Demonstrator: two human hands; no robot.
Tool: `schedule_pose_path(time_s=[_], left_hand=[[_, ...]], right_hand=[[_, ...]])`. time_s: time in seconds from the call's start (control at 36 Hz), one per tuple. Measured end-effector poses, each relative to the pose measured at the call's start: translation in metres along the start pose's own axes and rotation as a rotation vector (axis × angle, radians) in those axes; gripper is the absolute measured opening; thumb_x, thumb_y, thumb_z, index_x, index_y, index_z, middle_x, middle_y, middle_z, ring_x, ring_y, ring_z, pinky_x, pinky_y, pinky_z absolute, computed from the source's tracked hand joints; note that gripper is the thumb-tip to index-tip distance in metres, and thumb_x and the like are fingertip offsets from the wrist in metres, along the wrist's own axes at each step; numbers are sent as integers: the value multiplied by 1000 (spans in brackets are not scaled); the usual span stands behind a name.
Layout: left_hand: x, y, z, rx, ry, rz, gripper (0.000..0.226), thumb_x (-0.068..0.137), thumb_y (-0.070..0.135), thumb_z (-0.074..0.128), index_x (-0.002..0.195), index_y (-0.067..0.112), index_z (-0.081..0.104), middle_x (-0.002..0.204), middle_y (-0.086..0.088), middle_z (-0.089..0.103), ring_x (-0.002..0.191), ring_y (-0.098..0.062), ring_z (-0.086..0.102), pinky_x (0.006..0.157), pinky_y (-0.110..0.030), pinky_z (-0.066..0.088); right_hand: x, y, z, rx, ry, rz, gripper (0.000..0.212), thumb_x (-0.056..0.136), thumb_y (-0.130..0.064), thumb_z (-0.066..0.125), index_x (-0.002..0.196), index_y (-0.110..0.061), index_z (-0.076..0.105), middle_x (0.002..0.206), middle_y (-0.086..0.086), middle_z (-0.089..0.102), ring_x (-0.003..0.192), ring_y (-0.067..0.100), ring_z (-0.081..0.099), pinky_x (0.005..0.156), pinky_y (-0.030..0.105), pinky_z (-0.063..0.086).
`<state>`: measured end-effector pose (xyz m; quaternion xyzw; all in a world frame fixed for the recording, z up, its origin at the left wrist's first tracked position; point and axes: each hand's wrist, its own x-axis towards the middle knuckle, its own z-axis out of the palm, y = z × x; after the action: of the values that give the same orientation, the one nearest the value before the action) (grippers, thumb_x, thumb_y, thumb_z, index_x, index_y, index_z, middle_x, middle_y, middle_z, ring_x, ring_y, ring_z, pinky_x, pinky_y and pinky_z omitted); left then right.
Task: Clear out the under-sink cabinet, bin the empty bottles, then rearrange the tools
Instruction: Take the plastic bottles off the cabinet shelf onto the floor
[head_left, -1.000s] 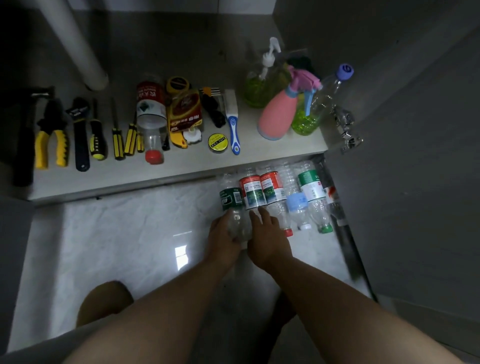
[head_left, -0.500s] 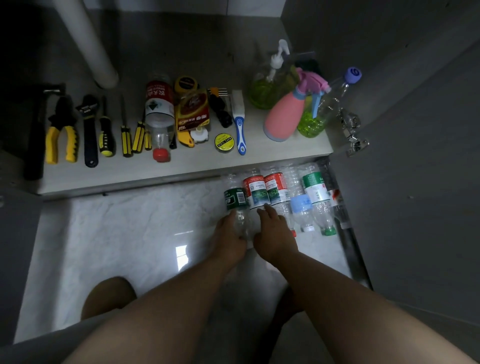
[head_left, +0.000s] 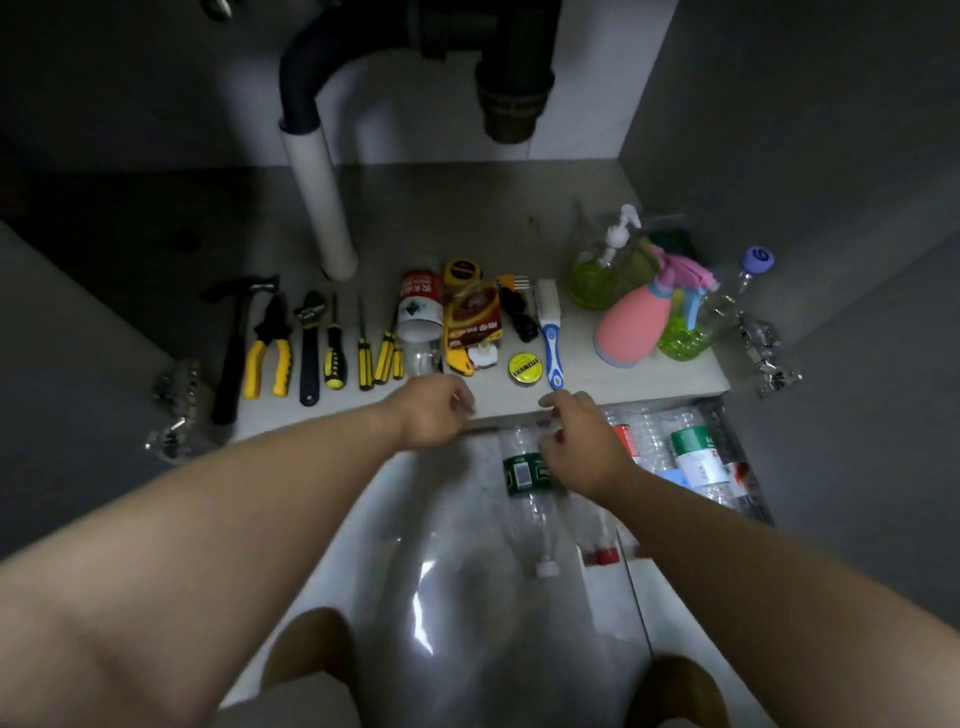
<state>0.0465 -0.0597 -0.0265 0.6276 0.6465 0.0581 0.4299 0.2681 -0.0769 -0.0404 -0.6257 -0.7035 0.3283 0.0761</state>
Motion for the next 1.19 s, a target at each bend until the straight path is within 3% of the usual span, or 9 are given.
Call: schedule_pose_path(time_s=[0.06,0.14,0.28,0.36,0.44,0.61,0.75,0.83,1.19], left_hand=[[10,-9,-26,-53,77,-32,15,96,7,61,110,7,67,117,-9,66,102,-20,62,98,-37,53],[24,-22,-49,-17,252,-80,22,92,10,66,113,5,65,106,-11,71,76,-16,63,62,-15,50],[55,-33,-58,-87,391,-181,61,90,32,72,143,15,44,138,-14,57,125,-35,56,104,-45,48],[70,-35,-56,-123,421,-198,78,86,45,75,148,21,36,143,-13,51,129,-36,52,106,-49,46],[79,-37,-50,-165,440,-227,83,82,50,75,150,25,34,142,-11,51,129,-35,52,106,-49,47],[91,-40,-43,-209,503,-245,73,81,49,75,142,21,45,136,-11,59,122,-36,58,100,-43,50],[85,-39,-43,-243,561,-226,70,77,47,78,136,19,52,132,-10,64,120,-34,60,97,-39,51],[69,-31,-40,-211,574,-196,68,75,52,77,132,24,56,126,-7,67,115,-33,64,94,-39,53],[-41,26,75,-518,359,-56,54,80,31,83,118,49,50,99,21,63,85,-4,67,71,-34,60]], right_hand=[[19,-12,-3,63,19,23,42,89,-9,60,130,-12,54,120,9,56,95,21,60,88,32,50],[50,-27,-5,179,44,117,30,88,-13,61,118,-14,60,96,8,67,83,22,65,70,25,48],[99,-44,-3,212,54,222,25,92,-30,61,110,-13,61,104,15,69,96,34,66,86,42,56],[123,-51,-1,132,70,228,26,95,-37,59,87,-12,61,81,10,65,82,30,63,66,28,45],[140,-55,2,100,80,259,32,96,-39,59,83,-10,64,72,6,59,79,27,59,61,27,35],[157,-58,10,183,132,346,32,96,-26,57,118,-4,65,103,14,65,96,32,61,69,28,41],[144,-61,-5,290,189,310,19,92,-18,53,87,-6,68,94,19,70,92,35,67,75,41,57],[125,-52,-25,424,188,276,24,92,-14,54,70,-15,62,73,11,68,66,24,61,51,25,45],[-7,38,-127,373,-193,277,14,96,-9,59,82,-12,63,75,11,67,58,15,54,50,24,32]])
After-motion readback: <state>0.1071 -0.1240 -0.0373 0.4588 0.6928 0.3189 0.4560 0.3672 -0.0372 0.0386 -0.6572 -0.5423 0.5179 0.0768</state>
